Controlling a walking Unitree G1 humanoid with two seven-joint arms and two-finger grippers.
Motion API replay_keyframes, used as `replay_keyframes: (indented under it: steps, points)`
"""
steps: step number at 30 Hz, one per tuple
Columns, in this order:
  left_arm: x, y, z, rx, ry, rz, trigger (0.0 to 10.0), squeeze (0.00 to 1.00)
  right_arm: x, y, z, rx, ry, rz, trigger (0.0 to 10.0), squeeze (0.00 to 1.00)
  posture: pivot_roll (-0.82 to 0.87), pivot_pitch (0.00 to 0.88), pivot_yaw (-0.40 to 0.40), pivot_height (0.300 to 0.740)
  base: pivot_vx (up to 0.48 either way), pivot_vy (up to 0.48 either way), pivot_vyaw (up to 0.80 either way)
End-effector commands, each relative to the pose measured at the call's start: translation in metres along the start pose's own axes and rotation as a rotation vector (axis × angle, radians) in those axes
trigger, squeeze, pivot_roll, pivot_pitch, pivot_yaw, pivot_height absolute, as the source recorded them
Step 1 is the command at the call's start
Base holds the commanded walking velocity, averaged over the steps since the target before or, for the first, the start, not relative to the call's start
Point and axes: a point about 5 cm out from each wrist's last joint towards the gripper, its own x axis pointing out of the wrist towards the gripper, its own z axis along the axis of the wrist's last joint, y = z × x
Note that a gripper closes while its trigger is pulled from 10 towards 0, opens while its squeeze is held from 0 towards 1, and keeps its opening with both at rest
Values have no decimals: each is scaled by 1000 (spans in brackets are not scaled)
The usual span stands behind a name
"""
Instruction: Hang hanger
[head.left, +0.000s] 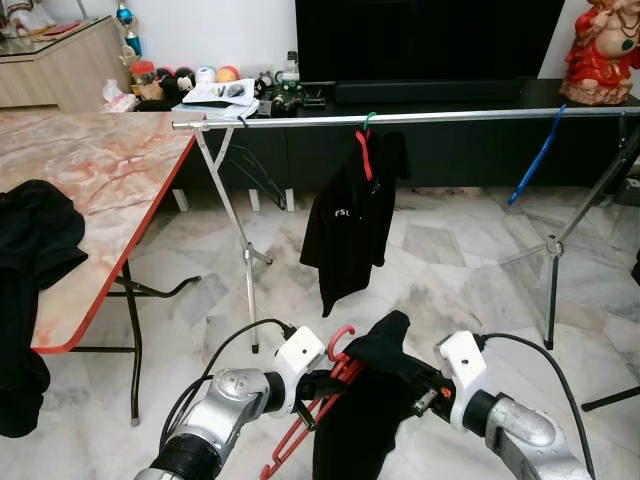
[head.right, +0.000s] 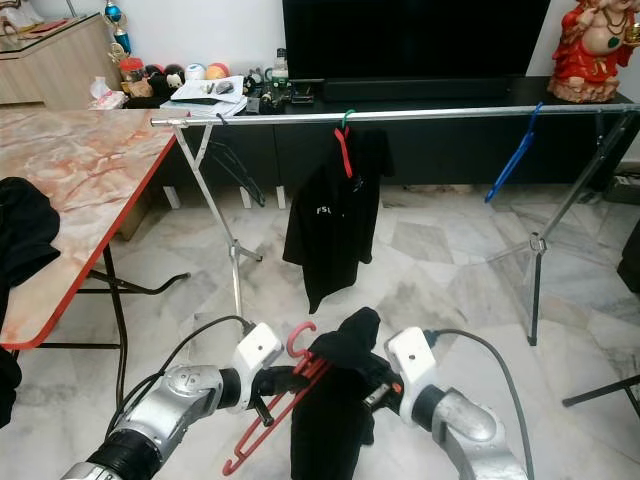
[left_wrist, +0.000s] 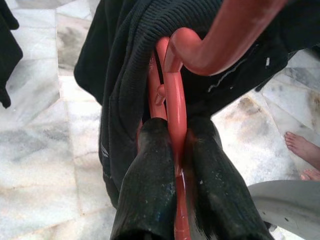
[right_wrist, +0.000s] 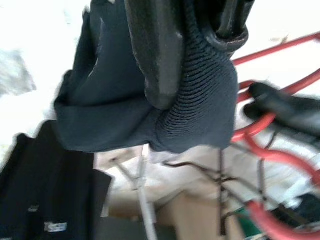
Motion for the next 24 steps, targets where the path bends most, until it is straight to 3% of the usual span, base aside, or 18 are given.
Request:
replay_keyframes:
  steps: [1, 6, 7, 8, 16, 18, 20, 22, 24]
  points:
    - [-2, 6, 6, -4, -35, 26, 10000, 0, 2, -4, 13, 2, -66, -41, 10000, 0, -32, 77, 72, 740, 0, 0, 0]
    - [-1, 5, 6, -10, -41, 25, 10000, 0, 6, 9, 29, -2, -184, 60, 10000, 0, -31, 76, 72, 740, 0, 0, 0]
    - [-1, 4, 6, -13, -41, 21, 10000, 0, 5, 15, 33, 6, -209, 108, 10000, 0, -31, 74, 71, 740, 0, 0, 0]
    - [-1, 3, 5, -15, -38, 11, 10000, 0, 1, 29, 40, 11, -257, 234, 10000, 0, -31, 73, 70, 740, 0, 0, 0]
    - [0, 1, 3, -21, -28, -10, 10000, 0, -12, 55, 51, 4, -300, 477, 10000, 0, -38, 68, 68, 740, 0, 0, 0]
    - [0, 1, 3, -22, -28, -11, 10000, 0, -10, 53, 49, -6, -290, 453, 10000, 0, -38, 67, 67, 740, 0, 0, 0]
    - [0, 0, 3, -23, -30, -13, 10000, 0, -1, 31, 34, -41, -211, 266, 10000, 0, -38, 67, 67, 740, 0, 0, 0]
    - [1, 0, 3, -22, -30, -13, 10000, 0, 1, 23, 31, -64, -185, 203, 10000, 0, -36, 66, 67, 740, 0, 0, 0]
    - [0, 1, 3, -22, -31, -11, 10000, 0, 2, 3, 26, -57, -145, 55, 10000, 0, -37, 65, 66, 740, 0, 0, 0]
